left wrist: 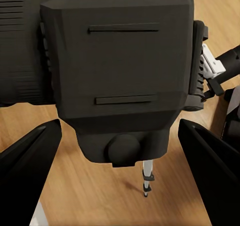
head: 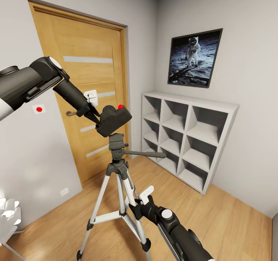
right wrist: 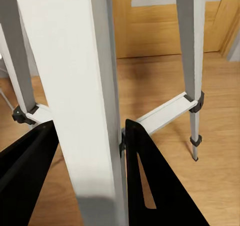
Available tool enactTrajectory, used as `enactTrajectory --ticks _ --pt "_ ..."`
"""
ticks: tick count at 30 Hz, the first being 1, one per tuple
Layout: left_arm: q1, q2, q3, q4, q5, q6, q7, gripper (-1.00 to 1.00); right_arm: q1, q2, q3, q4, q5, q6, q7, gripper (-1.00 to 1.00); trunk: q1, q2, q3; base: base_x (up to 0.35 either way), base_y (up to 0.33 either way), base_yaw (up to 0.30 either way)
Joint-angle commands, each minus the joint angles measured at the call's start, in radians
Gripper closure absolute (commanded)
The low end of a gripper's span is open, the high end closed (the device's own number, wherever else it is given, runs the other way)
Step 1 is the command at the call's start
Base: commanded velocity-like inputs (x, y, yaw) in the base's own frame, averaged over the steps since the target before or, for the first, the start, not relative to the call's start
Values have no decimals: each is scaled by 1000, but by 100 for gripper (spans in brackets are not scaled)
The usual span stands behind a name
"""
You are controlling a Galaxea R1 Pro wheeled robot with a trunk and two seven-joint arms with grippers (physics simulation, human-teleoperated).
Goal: Attach the digital camera to the camera tripod in the bedroom.
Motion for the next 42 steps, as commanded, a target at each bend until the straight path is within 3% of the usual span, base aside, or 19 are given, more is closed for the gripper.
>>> enactTrajectory --ticks 1,5,12,15,17,19,22,25,30,42 --pt "-3 2 -5 -1 6 10 1 100 -1 0 0 0 6 5 1 100 1 -2 -3 0 0 0" --pt "-35 8 -11 -14 8 7 -1 100 -1 1 1 7 6 5 -36 100 1 -2 -3 0 0 0" --pt "-61 13 -14 -27 11 6 -2 100 -1 0 1 7 7 5 -42 100 1 -2 -3 0 0 0" --pt "-70 14 -28 -38 32 6 -3 100 -1 0 1 7 7 5 -43 100 1 -2 -3 0 0 0" --pt "-81 15 -57 -43 63 6 -3 100 -1 0 2 8 7 5 -43 100 1 -2 -3 0 0 0" --pt "-149 13 -209 -51 164 -1 -3 100 -1 0 2 8 7 4 -43 100 1 -2 -3 0 0 0" --pt "-196 7 -318 -58 234 -5 -3 100 -1 0 3 8 7 3 -43 100 1 -2 -3 0 0 0" --pt "-225 3 -389 -62 298 -15 -3 100 -1 0 4 8 7 2 -43 100 1 -2 -3 0 0 0" --pt "-248 -7 -446 -66 351 -44 -3 100 -1 0 6 6 7 2 -42 100 1 -2 -3 0 0 0" --pt "-289 -42 -472 -56 369 -97 -1 100 -1 0 10 3 7 2 -42 100 1 -2 -3 0 0 0"
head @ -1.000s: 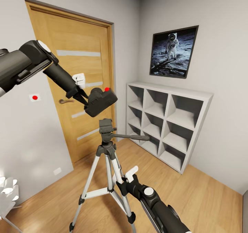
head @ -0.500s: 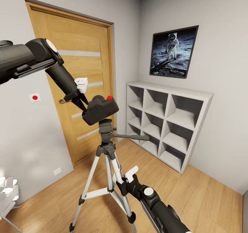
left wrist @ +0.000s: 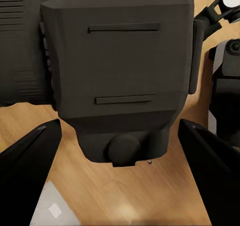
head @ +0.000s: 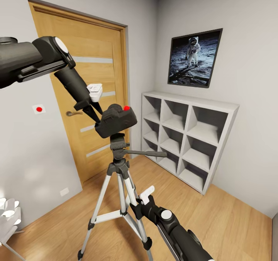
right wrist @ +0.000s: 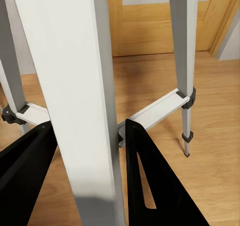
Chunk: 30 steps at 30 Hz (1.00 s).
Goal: Attach the digital camera to the camera tripod in the bedroom.
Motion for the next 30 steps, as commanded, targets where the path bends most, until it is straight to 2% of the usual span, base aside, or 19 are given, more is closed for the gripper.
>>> enactTrajectory --ticks 1,8,13,20,25,30 --pt "-6 -4 -10 0 8 8 1 100 -1 0 0 -2 2 5 4 100 1 -3 -2 0 0 0" --pt "-23 -31 -73 24 15 3 0 100 -1 0 0 -2 2 5 4 100 1 -3 -2 0 0 0" --pt "-39 -45 -99 36 17 2 0 100 -1 0 0 -3 2 5 4 100 1 -3 -2 0 0 0" --pt "-81 -81 -163 81 19 1 -1 100 -1 1 1 -3 2 5 3 100 1 -3 -2 0 0 0" --pt "-98 -109 -185 121 29 0 -1 100 -1 1 0 -2 2 5 3 100 1 -3 -2 0 0 0" --pt "-107 -123 -200 149 37 -1 -1 100 -1 1 -1 1 3 5 3 100 1 -3 -2 0 0 0"
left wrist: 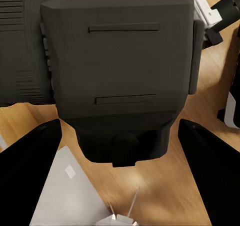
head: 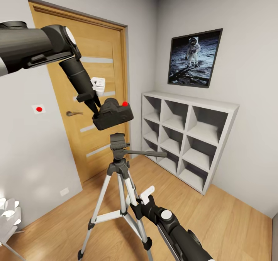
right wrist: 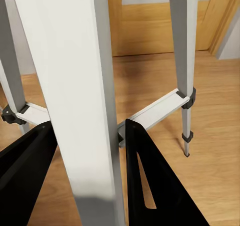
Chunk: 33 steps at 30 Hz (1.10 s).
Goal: Attach the digital camera to the camera tripod in the bedroom.
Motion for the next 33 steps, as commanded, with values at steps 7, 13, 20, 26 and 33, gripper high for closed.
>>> enactTrajectory --ticks 7,13,20,26,33 --pt "-7 -13 -39 7 37 10 0 100 -1 0 0 1 4 6 4 100 1 -2 -2 0 0 0" --pt "-8 -15 -120 8 127 9 0 100 -1 0 -2 1 3 5 4 100 1 -2 -2 0 0 0" --pt "-8 -24 -146 9 155 9 0 100 -1 0 -2 1 3 5 4 100 1 -2 -2 0 0 0" --pt "-8 -29 -154 10 163 11 0 100 -1 0 -2 1 3 5 4 100 1 -2 -2 0 0 0" --pt "-7 -37 -156 10 165 11 -1 100 -1 0 -1 1 3 5 4 100 1 -2 -2 0 0 0"
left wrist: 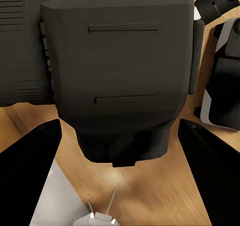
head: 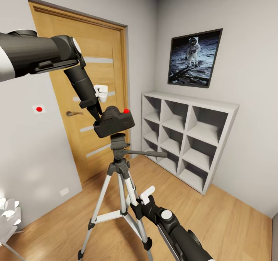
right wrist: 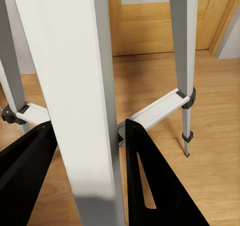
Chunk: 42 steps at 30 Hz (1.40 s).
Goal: Attach the digital camera to the camera tripod in the bedroom.
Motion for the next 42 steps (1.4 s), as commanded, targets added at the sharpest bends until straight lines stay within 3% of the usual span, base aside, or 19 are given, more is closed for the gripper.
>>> enactTrajectory --ticks 1,14,30,31,42 --pt "-2 -1 -5 -2 7 10 0 100 -1 0 1 -1 4 6 5 100 1 -2 -3 0 0 0" --pt "11 -4 -38 -6 13 10 0 100 -1 0 2 -1 4 6 5 100 1 -2 -3 0 0 0" --pt "24 -4 -44 -3 23 10 1 100 -1 0 3 -1 4 6 5 100 1 -2 -3 0 0 0" --pt "24 -4 -44 -3 23 10 1 -100 -1 0 3 -1 4 6 5 100 1 -2 -3 0 0 0" --pt "24 13 -45 -1 21 9 1 -100 0 0 4 -2 4 6 5 100 1 -2 -3 0 0 0"
